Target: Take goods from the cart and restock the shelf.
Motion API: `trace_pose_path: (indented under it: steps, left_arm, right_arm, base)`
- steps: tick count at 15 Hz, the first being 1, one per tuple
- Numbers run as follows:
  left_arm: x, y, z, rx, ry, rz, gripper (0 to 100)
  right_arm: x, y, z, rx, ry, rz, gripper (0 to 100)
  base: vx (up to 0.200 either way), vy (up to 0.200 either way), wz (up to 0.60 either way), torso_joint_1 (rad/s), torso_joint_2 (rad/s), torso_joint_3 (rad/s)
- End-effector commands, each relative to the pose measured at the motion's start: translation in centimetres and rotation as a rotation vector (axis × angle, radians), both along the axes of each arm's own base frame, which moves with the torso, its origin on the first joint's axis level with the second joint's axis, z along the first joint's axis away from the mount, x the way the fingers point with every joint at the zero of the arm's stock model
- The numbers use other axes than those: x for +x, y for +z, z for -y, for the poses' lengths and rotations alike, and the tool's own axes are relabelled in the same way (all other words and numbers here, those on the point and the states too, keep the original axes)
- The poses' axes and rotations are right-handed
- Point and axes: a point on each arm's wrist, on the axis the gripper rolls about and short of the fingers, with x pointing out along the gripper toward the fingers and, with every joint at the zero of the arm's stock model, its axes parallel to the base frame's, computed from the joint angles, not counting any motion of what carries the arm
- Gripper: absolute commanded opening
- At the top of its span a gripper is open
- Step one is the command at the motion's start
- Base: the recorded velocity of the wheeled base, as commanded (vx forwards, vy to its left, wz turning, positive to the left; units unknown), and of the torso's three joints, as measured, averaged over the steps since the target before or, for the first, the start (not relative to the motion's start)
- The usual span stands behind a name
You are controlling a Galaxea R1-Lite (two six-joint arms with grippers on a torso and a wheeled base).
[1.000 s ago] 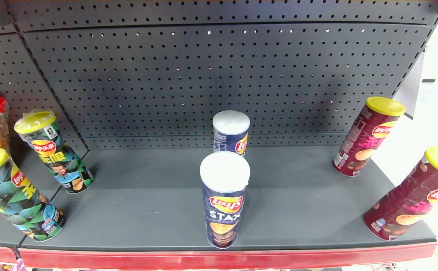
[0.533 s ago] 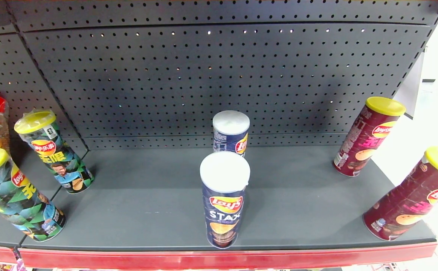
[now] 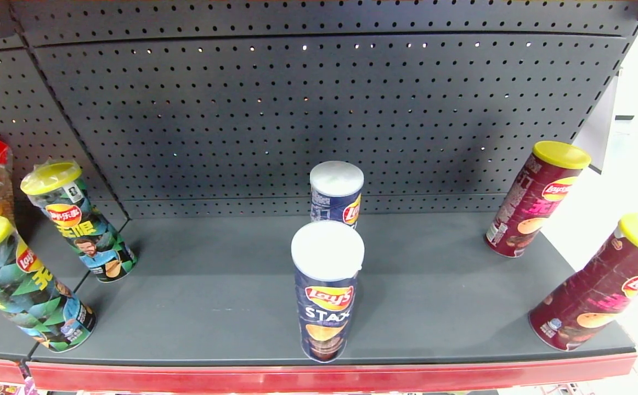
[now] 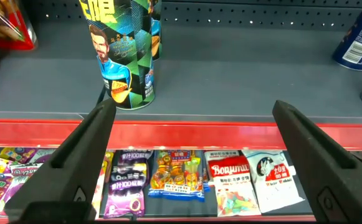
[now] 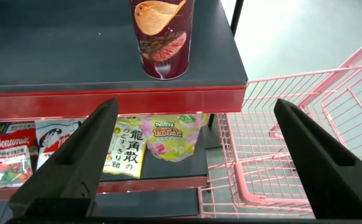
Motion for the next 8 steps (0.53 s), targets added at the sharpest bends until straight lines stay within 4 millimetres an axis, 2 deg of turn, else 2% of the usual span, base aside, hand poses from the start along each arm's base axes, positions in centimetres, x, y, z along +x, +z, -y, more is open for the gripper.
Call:
trace_pose_path:
  steps: [1, 8]
  left_arm:
    - [0.01, 0.00, 0.00, -0.001, 0.001, -0.002, 100]
    - [0.01, 0.00, 0.00, 0.000, 0.001, -0.002, 100]
  right_arm:
    - [-0.01, -0.01, 0.00, 0.000, 0.000, 0.001, 100]
    - [-0.01, -0.01, 0.00, 0.000, 0.000, 0.001, 100]
  base:
    - [0.000, 0.000, 0.00, 0.000, 0.00, 0.000]
    - [0.000, 0.000, 0.00, 0.000, 0.00, 0.000]
